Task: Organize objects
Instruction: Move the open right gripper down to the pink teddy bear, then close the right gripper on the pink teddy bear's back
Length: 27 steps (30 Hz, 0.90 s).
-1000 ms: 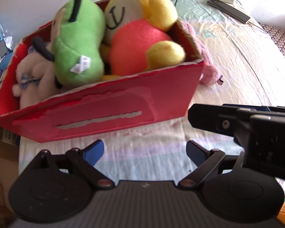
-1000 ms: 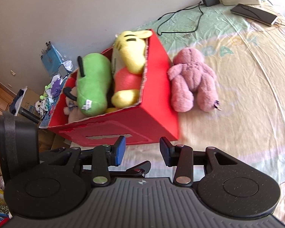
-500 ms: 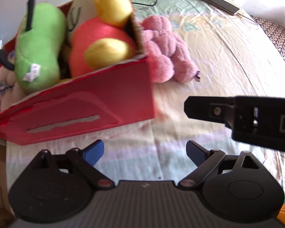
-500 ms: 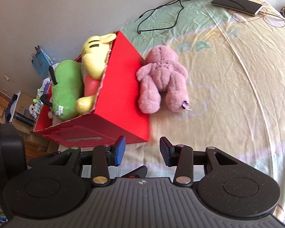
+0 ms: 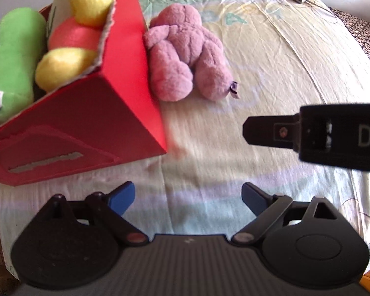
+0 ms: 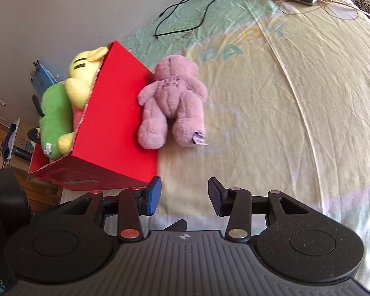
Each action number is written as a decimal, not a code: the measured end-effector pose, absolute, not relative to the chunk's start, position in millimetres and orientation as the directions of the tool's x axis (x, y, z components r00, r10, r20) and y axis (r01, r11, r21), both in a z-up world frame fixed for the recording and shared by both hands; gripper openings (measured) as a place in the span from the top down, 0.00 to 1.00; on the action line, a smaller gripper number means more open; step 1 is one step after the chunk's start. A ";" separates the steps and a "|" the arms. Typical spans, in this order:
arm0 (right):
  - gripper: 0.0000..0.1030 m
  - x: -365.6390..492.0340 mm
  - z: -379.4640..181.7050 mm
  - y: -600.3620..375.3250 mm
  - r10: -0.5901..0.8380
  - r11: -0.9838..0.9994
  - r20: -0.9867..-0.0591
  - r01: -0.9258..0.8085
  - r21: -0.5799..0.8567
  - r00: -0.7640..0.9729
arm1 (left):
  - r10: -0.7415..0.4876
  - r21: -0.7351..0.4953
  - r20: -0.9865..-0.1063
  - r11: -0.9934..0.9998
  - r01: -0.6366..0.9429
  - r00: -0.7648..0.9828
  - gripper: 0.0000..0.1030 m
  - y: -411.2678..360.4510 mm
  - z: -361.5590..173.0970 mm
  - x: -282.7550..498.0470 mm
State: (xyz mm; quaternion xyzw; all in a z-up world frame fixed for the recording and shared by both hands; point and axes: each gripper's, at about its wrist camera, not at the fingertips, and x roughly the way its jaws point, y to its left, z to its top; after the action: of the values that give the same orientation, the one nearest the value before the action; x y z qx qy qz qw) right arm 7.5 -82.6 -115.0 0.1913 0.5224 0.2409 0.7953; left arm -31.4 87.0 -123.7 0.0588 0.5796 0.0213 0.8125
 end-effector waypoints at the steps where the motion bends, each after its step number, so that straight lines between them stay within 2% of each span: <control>1: 0.54 8.8 -116.9 -85.2 0.580 0.812 -0.741 -0.177 0.556 0.338 | 0.106 0.123 -0.940 0.992 0.031 0.324 0.09 85.6 -124.9 -30.9; 2: 0.51 9.8 -118.7 -88.0 0.577 0.814 -0.743 -0.170 0.555 0.338 | 0.110 0.125 -0.941 0.992 0.028 0.321 0.09 84.0 -126.1 -30.6; 14: 0.51 22.8 -135.0 -100.0 0.591 0.804 -0.745 -0.155 0.574 0.308 | 0.140 0.149 -0.939 0.989 0.005 0.315 0.09 73.6 -134.1 -34.7; 27: 0.50 69.0 -141.8 -69.0 0.614 0.789 -0.717 -0.209 0.578 0.331 | 0.070 0.096 -0.924 0.994 0.053 0.376 0.09 89.7 -132.5 -44.0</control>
State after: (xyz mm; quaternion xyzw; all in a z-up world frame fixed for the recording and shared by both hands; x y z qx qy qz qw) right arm 69.0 -69.0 -141.8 0.1956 0.5168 0.2598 0.7920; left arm -44.0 89.7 -132.5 0.0547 0.5588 0.0051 0.8275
